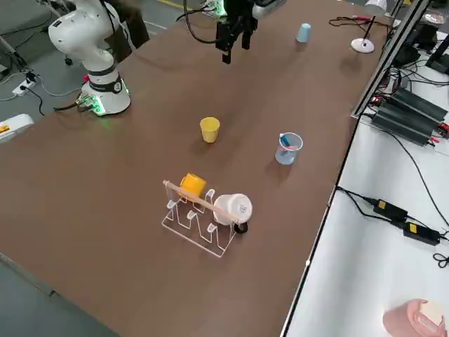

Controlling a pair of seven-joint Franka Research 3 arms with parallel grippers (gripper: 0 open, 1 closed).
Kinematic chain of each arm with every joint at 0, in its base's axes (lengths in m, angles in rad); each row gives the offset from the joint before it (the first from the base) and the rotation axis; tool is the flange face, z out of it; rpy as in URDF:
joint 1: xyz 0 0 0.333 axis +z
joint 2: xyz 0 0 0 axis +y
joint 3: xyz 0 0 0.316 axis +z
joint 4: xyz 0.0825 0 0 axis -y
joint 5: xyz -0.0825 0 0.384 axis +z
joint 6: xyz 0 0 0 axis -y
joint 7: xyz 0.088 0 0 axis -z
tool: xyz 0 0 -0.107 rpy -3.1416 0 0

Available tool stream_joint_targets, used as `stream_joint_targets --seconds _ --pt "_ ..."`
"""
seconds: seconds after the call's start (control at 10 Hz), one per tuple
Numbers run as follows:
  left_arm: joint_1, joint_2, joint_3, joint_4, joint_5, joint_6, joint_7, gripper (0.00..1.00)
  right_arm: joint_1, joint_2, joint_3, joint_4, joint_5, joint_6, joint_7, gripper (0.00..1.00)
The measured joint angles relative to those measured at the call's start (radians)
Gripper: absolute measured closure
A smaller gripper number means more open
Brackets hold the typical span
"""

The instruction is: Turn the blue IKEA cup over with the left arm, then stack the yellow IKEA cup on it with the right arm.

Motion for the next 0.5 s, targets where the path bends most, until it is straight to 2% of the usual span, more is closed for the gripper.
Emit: stream_joint_targets --seconds 0.2,0.5 --pt "0.069 0.029 0.001 -0.006 -0.076 -0.001 0.171 0.01 0.0 0.0 0.002 -0.015 0.001 -0.002 0.0 0.01" --pt "0.153 0.089 0.002 -0.044 -0.212 0.0 0.401 0.01 -0.001 -0.023 0.005 -0.13 0.023 0.073 0.0 0.01"
